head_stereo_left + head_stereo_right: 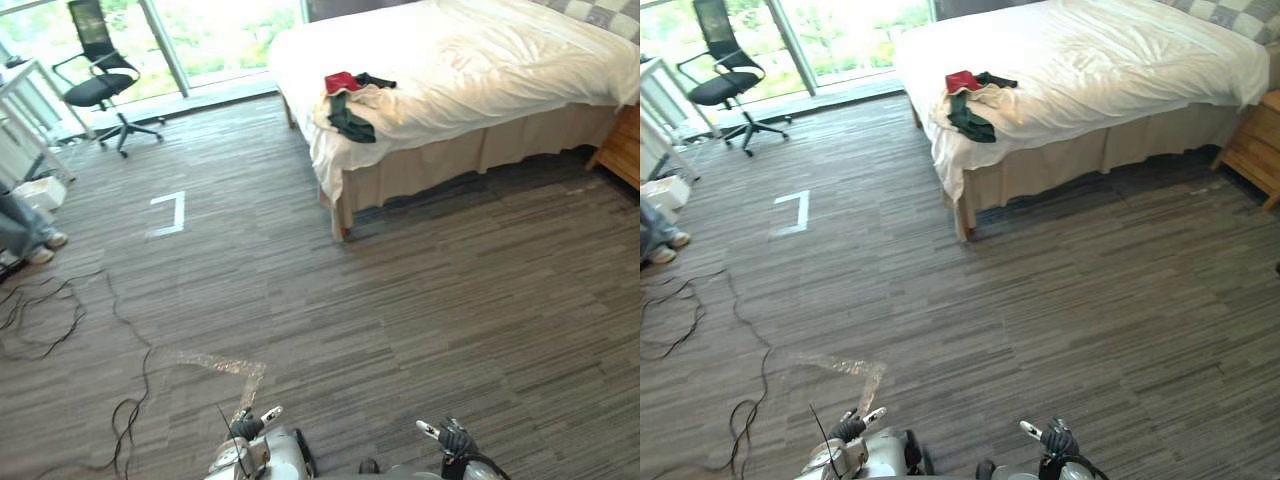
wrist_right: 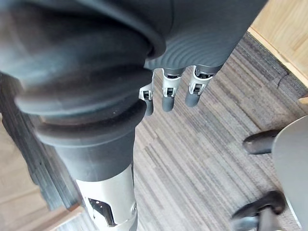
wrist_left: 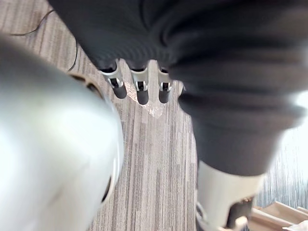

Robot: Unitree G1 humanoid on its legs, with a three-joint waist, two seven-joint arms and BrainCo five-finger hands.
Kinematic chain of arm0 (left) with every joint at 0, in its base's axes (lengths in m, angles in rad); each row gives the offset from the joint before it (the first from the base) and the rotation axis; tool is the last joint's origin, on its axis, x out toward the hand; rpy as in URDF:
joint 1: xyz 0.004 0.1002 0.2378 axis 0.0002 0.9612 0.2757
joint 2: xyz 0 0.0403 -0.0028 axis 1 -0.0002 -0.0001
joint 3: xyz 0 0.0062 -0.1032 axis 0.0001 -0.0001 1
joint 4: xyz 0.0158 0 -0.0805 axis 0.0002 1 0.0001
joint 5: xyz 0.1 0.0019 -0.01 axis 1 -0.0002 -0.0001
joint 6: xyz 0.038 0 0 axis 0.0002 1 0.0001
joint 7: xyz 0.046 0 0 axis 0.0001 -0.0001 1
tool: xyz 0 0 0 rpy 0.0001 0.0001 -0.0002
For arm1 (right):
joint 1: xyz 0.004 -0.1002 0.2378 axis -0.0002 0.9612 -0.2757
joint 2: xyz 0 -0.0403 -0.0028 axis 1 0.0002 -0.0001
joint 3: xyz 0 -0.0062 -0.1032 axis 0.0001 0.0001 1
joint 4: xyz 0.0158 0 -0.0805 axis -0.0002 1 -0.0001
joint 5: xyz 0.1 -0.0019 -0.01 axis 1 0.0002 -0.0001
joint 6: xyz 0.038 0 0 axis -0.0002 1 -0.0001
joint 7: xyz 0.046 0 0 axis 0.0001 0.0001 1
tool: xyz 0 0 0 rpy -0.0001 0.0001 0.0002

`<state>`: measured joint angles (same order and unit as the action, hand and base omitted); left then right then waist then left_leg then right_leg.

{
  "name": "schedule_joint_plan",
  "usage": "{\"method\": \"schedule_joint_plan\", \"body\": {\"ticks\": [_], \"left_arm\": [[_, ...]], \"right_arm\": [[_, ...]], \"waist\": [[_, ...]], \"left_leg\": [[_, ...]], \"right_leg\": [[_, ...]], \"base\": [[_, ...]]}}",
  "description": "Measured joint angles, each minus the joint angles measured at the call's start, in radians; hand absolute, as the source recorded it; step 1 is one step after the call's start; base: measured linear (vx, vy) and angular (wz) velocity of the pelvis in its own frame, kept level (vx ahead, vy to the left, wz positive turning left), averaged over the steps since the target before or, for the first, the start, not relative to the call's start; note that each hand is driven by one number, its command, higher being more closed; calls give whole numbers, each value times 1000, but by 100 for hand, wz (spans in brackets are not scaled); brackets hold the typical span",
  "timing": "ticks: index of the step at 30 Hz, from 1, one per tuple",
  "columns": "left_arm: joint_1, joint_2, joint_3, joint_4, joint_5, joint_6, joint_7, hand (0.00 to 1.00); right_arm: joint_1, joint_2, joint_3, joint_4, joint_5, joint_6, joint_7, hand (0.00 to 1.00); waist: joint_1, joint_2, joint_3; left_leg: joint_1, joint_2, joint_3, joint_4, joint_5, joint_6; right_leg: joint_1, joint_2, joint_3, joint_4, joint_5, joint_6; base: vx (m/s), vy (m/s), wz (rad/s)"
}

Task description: Tidy the bed and pick cloth on bed and put in laundry

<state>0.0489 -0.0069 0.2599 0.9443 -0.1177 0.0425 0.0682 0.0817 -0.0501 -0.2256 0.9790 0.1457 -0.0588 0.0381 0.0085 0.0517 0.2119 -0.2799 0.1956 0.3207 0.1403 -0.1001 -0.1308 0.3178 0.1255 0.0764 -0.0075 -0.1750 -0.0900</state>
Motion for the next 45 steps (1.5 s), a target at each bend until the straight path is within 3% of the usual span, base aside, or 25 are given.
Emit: {"method": "schedule_joint_plan", "body": {"ticks": [1,3,4,5,6,7,8,11,14,16,18,20,21,22,23,24,25,26,30,32,33,35,41,43,45], "left_arm": [[4,5,-8,-1,-11,4,5,0],[3,29,-20,-2,-31,19,5,0],[5,54,-31,2,-36,30,4,0],[-7,67,-35,20,-27,51,1,0],[-13,70,-35,26,-26,58,-1,0],[-30,80,-41,46,-13,65,-3,0],[-36,106,-79,59,22,69,-5,0],[-39,121,-124,100,50,61,-29,0],[-40,124,-172,115,37,56,-73,0],[-38,130,-190,113,3,57,-87,0],[-29,129,-187,110,-8,56,-86,0],[-8,122,-168,86,-7,52,-76,0],[18,106,-134,58,-9,41,-63,0],[23,97,-109,46,-18,30,-60,0],[23,88,-98,41,-21,24,-56,0],[24,68,-90,36,-30,14,-56,0],[27,41,-70,33,-29,-8,-58,0],[21,29,-60,36,-28,-13,-61,0],[10,24,-62,34,-27,-39,-67,0],[5,27,-73,34,-27,-43,-67,0],[2,27,-76,36,-27,-40,-67,0],[-14,13,-128,35,-28,-34,-69,0],[-30,36,-234,22,-30,3,-69,0],[-26,63,-281,18,-48,35,-67,0],[-22,80,-302,18,-51,52,-64,0]], "right_arm": [[-1,-2,0,9,0,-1,7,0],[-8,-9,0,36,-3,4,9,0],[-2,2,0,53,-2,4,10,0],[-15,-1,-3,68,1,10,10,0],[-16,2,-8,69,2,10,10,0],[-14,14,-32,77,17,9,11,0],[-17,25,-34,77,20,3,11,0],[-20,21,-30,64,23,-29,10,0],[-20,8,-8,36,54,-52,12,0],[-23,11,1,15,61,-50,18,0],[-26,13,-4,15,69,-48,21,0],[-23,14,-2,13,80,-30,22,0],[-23,13,-1,6,81,-11,22,0],[-23,14,1,6,81,-2,22,0],[-22,7,9,3,82,1,23,0],[-18,0,19,-11,81,1,23,0],[-19,-15,22,-18,80,2,24,0],[-25,-19,17,-14,79,4,26,0],[-30,-17,5,18,74,12,27,0],[-25,-15,-11,18,44,-10,26,0],[-21,-18,-12,15,43,-16,24,0],[24,-40,-10,-36,40,-55,-2,0],[13,-43,57,-283,2,-123,-137,0],[-7,-63,70,-438,-28,-137,-198,0],[-22,-78,72,-513,-41,-148,-218,0]], "waist": [[1,5,-1],[10,-28,-11],[6,-75,-41],[3,-88,-39],[1,-87,-38],[0,-114,-21],[-10,-130,-10],[-24,-113,3],[-35,-68,12],[-50,-76,20],[-49,-88,31],[-48,-94,27],[-49,-86,26],[-46,-90,24],[-49,-74,16],[-47,-44,14],[-46,1,18],[-47,21,20],[-45,-3,30],[-49,-7,29],[-51,-4,28],[-59,21,11],[-64,-52,-23],[-55,-57,-23],[-56,-50,-26]], "left_leg": [[-3,1,-19,-17,0,1],[2,-22,-26,22,97,67],[12,-65,4,55,119,101],[23,-84,6,87,140,130],[41,-97,6,95,144,136],[96,-136,1,104,131,166],[158,-170,6,104,95,185],[304,-177,9,58,42,191],[430,-158,-1,-71,32,168],[480,-173,-2,-109,0,119],[520,-182,4,-102,-38,79],[583,-175,3,-84,-104,38],[602,-148,5,-15,-147,-12],[555,-121,22,130,-154,-20],[473,-57,43,329,-146,-9],[389,22,48,532,-111,29],[302,114,62,710,-97,27],[275,141,73,752,-100,27],[244,92,181,577,-102,25],[235,46,258,336,-87,36],[232,38,284,272,-56,59],[217,33,386,132,155,217],[304,-105,336,-145,165,179],[362,-137,281,-180,158,181],[374,-132,212,-180,124,180]], "right_leg": [[27,5,18,18,-44,6],[46,-29,45,95,-144,9],[22,-87,40,201,-202,52],[-84,-114,9,452,-215,124],[-142,-132,-20,596,-191,167],[-235,-200,-86,850,-73,224],[-290,-262,-124,981,-48,207],[-364,-277,-203,957,-123,178],[-480,-218,-283,610,-123,173],[-540,-208,-300,210,69,148],[-547,-218,-295,157,151,133],[-539,-226,-307,223,157,89],[-540,-224,-319,288,184,47],[-537,-227,-323,323,186,44],[-511,-204,-329,317,160,38],[-470,-165,-329,278,148,24],[-418,-113,-323,229,150,0],[-373,-96,-316,199,147,-5],[-203,-108,-224,71,148,-6],[-148,-126,-210,32,125,30],[-134,-126,-214,27,117,42],[-75,-94,-262,24,73,82],[-81,-135,-363,101,24,127],[-96,-169,-386,275,2,160],[-181,-177,-373,507,9,149]], "base": [[501,293,-48],[563,301,-50],[621,260,-55],[636,255,-52],[737,349,-45],[713,375,-24],[704,366,-14],[504,211,-1],[458,122,13],[562,14,23],[582,-90,32],[628,-193,33],[528,-216,16],[591,-320,15],[555,-336,3],[659,-362,-21],[575,-237,-42],[578,-184,-55],[545,-130,-74],[414,-10,-63],[369,28,-24],[337,76,35],[242,125,72],[209,131,72],[191,23,81]]}}
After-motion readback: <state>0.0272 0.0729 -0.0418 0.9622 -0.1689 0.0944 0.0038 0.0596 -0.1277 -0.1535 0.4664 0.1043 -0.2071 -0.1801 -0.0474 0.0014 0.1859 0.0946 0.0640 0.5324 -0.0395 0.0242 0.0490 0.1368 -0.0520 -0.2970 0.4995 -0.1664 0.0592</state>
